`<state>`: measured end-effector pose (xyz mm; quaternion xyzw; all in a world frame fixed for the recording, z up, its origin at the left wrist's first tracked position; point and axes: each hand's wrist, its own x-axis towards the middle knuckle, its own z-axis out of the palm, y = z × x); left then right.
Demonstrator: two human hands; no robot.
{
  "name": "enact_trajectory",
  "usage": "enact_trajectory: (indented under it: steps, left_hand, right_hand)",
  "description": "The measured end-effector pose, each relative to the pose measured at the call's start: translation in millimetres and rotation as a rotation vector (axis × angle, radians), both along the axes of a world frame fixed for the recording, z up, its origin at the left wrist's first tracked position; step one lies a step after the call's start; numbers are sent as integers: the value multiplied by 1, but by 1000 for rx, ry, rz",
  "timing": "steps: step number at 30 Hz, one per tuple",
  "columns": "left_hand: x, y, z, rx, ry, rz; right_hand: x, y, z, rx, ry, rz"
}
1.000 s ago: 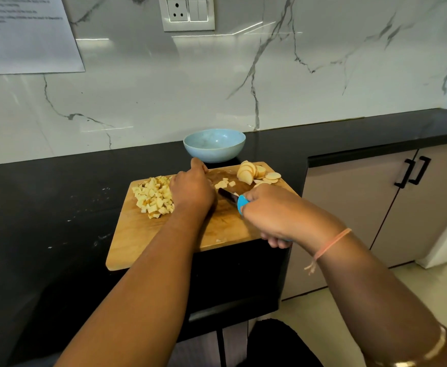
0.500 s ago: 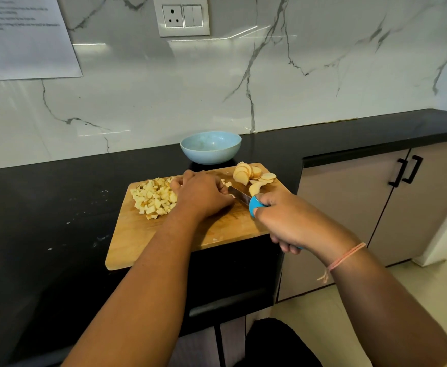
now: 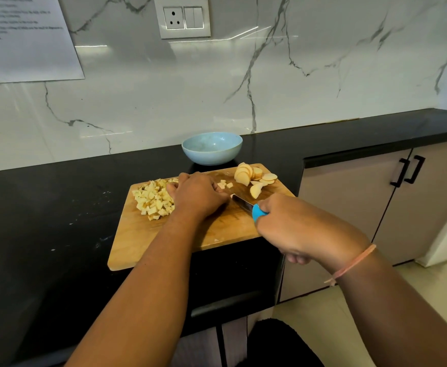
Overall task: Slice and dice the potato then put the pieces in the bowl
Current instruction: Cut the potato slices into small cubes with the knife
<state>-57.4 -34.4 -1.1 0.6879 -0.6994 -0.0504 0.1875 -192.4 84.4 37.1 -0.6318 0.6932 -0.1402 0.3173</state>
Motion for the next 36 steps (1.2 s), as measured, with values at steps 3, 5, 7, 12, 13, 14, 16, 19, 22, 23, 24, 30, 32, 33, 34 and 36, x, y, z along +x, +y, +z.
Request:
enact_trajectory:
  steps: [3,5,7,12,13,14,16,19,22,23,24,30,32,33,34,36]
  left_hand:
    - [3,-1,0,-26,4,1]
    - [3,-1,1,-59,37,12]
    - [3,-1,2,-97,86,27]
    - [11,-2,4,-200,197,120]
    - [13,-2,4,-215,216,140]
    - [14,-2,5,-222,234,156]
    - [16,-4,5,-214,261,174]
    - [18,-6,5,-212,280,185]
    - [19,-6,5,-237,297,196]
    - [20,-7,5,-245,304,200]
    - [21,-7,4,-250,311,203]
    - [24,-8,3,-266,335,221]
    - [25,-8,4,-259,341,229]
    - [25,-9,4,-256,339,232]
    - [25,-9,5,-255,336,233]
    - [25,-10,4,-258,334,235]
  right_hand:
    - [-6,0,-2,-27,-39,-35]
    - [-7,0,-5,-44,-41,-65]
    - [-1,1,-10,-71,-18,-66]
    - [36,2,-18,-234,99,120]
    - [41,0,-17,-229,96,144]
    - [43,-3,-14,-220,91,149]
    - [40,-13,-9,-231,94,102]
    - [27,-34,-7,-259,180,-13]
    - [26,-42,-8,-218,263,6]
    - [30,-43,-8,-219,284,39]
    - [36,-41,-8,-224,302,72]
    - [62,-33,-16,-264,326,200]
    - [58,-32,-14,-267,297,169]
    - [53,-32,-12,-276,292,136]
    - [48,-32,-11,-282,294,98]
    - [39,-30,-11,-276,321,52]
